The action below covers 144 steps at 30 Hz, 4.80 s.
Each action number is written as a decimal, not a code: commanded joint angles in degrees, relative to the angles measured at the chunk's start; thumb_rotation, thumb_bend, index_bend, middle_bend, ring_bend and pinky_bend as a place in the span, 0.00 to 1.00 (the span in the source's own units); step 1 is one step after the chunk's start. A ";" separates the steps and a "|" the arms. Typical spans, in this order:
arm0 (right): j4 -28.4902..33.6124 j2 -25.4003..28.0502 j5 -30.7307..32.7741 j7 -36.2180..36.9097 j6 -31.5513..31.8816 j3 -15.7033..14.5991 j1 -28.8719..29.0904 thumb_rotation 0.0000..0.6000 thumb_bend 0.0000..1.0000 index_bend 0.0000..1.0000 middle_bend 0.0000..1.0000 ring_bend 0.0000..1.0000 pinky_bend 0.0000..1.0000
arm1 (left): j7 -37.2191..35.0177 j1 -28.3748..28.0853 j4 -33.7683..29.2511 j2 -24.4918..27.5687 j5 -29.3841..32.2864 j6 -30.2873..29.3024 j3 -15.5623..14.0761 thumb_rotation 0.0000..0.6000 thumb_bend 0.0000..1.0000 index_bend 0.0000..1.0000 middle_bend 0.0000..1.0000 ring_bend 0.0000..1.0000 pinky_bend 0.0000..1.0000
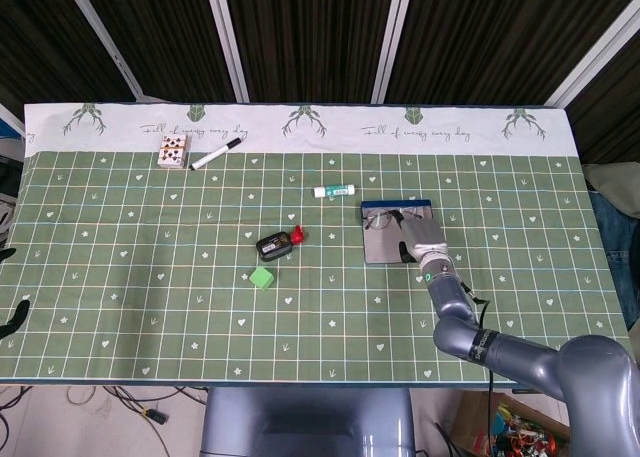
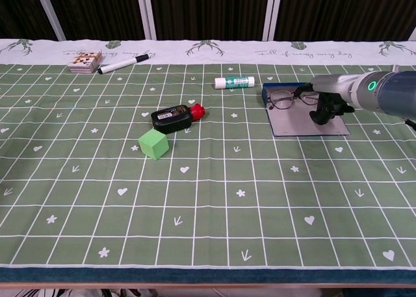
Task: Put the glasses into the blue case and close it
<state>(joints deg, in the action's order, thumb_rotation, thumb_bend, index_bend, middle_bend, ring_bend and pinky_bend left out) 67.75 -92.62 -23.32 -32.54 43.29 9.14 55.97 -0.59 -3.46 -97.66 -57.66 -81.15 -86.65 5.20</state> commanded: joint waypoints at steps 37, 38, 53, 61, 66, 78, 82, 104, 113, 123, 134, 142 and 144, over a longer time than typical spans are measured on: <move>20.13 11.49 -13.69 4.77 12.29 -0.60 -7.64 1.00 0.14 0.03 0.35 0.37 0.31 | 0.87 -0.12 -0.13 -0.25 -0.17 0.37 -0.30 1.00 0.32 0.18 0.00 0.00 0.00; 20.51 11.54 -14.62 5.35 12.85 -0.72 -8.14 1.00 0.13 0.03 0.31 0.33 0.27 | 0.85 -0.11 -0.15 -0.27 -0.22 0.31 -0.30 1.00 0.32 0.18 0.00 0.00 0.00; 10.90 4.52 -30.48 13.97 20.36 -2.18 -13.51 1.00 0.11 0.03 0.08 0.11 0.19 | 1.27 -0.11 0.00 -0.49 -0.41 0.24 -0.42 1.00 0.32 0.18 0.00 0.00 0.00; 4.64 0.07 -32.86 14.52 18.46 -2.01 -13.67 1.00 0.11 0.03 0.06 0.10 0.18 | 1.41 -0.11 0.10 -0.53 -0.22 0.31 -0.39 1.00 0.32 0.19 0.00 0.00 0.00; 3.04 -1.12 -33.55 13.64 17.54 -1.72 -13.46 1.00 0.11 0.06 0.05 0.10 0.17 | 1.37 -0.14 0.16 -0.53 -0.14 0.41 -0.38 1.00 0.32 0.19 0.00 0.00 0.00; -0.40 -3.71 -34.72 13.30 16.19 -0.45 -13.57 1.00 0.11 0.19 0.06 0.10 0.17 | 1.37 -0.24 0.38 -0.54 0.18 0.78 -0.36 1.00 0.32 0.19 0.00 0.00 0.00; -1.40 -4.37 -35.26 13.75 15.93 -0.02 -13.78 1.00 0.11 0.20 0.06 0.10 0.17 | 1.39 -0.22 0.39 -0.54 0.23 0.68 -0.30 1.00 0.32 0.19 0.00 0.00 0.00; -8.87 -8.51 -37.03 15.32 13.13 1.94 -14.37 1.00 0.17 0.23 0.06 0.10 0.17 | 1.32 -0.20 0.57 -0.48 0.51 0.66 -0.15 1.00 0.32 0.19 0.00 0.00 0.00; -9.60 -9.02 -37.37 15.57 12.64 2.59 -14.52 1.00 0.18 0.25 0.06 0.10 0.17 | 1.29 -0.18 0.60 -0.49 0.57 0.62 -0.11 1.00 0.32 0.19 0.00 0.00 0.00; -10.23 -9.45 -37.78 16.08 12.13 3.21 -14.71 1.00 0.20 0.26 0.06 0.10 0.17 | 1.38 -0.23 0.68 -0.51 0.56 0.73 -0.15 1.00 0.32 0.19 0.00 0.00 0.00; -10.51 -9.59 -37.71 16.06 11.47 4.02 -14.67 1.00 0.21 0.28 0.06 0.10 0.17 | 1.37 -0.23 0.72 -0.51 0.62 0.76 -0.13 1.00 0.32 0.19 0.00 0.00 0.00; -10.41 -9.55 -37.37 15.62 10.93 4.40 -14.76 1.00 0.22 0.29 0.06 0.10 0.17 | 1.39 -0.23 0.75 -0.53 0.64 0.75 -0.12 1.00 0.32 0.19 0.00 0.00 0.00; -10.52 -9.63 -37.10 15.39 10.62 4.58 -14.71 1.00 0.22 0.29 0.06 0.10 0.17 | 1.47 -0.24 0.78 -0.55 0.64 0.82 -0.16 1.00 0.32 0.19 0.00 0.00 0.00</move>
<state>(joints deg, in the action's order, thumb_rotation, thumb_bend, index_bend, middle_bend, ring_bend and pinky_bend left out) 57.27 -102.22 -60.50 -17.08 54.00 13.65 41.24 0.87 -3.70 -96.88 -58.21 -80.50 -85.82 5.04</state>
